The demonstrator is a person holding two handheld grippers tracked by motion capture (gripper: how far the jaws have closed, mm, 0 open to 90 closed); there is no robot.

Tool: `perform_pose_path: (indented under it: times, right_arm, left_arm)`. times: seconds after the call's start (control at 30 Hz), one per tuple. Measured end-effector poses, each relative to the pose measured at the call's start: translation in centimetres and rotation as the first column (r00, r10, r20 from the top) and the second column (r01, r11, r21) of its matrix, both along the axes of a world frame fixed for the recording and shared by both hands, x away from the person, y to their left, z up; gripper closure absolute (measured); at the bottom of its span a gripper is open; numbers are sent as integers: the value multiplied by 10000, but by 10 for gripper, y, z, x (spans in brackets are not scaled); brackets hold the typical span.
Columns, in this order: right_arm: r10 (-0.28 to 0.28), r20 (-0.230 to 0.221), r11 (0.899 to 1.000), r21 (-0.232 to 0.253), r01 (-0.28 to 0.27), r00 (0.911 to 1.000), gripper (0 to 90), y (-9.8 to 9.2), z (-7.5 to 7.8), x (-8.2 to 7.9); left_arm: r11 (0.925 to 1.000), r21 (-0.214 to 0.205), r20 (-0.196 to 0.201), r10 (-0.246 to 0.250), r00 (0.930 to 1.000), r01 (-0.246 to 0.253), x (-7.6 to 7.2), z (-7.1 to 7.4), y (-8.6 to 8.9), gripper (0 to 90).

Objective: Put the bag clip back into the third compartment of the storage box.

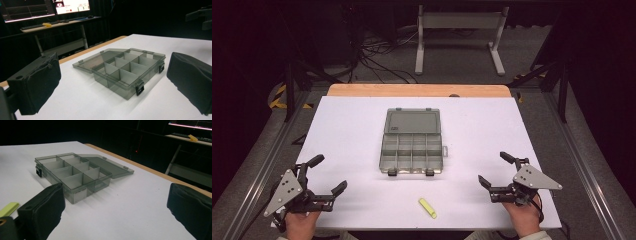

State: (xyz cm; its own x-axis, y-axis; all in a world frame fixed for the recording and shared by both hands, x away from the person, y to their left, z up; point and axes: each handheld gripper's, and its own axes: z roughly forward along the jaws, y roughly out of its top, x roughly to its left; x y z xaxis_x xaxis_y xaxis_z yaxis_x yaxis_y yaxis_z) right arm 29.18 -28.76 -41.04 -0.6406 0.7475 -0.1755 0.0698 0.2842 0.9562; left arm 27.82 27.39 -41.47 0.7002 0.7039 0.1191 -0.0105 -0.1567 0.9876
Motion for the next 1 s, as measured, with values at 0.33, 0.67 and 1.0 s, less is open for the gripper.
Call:
perform_pose_path:
  times: [0.33,0.67,1.0]
  right_arm:
    - [27,-20,10000,17,-27,10000,24,1,0,-1]
    - [197,-100,9998,-57,-198,9998,24,6,0,0]
    - [597,-223,9981,-165,-600,9980,24,16,13,8]
  left_arm:
    - [10000,10,10,53,10000,-53,-1,1,0,0]
    - [10000,-7,-6,72,10000,-72,0,0,1,0]
    - [9999,66,-4,80,10000,-80,0,0,0,0]
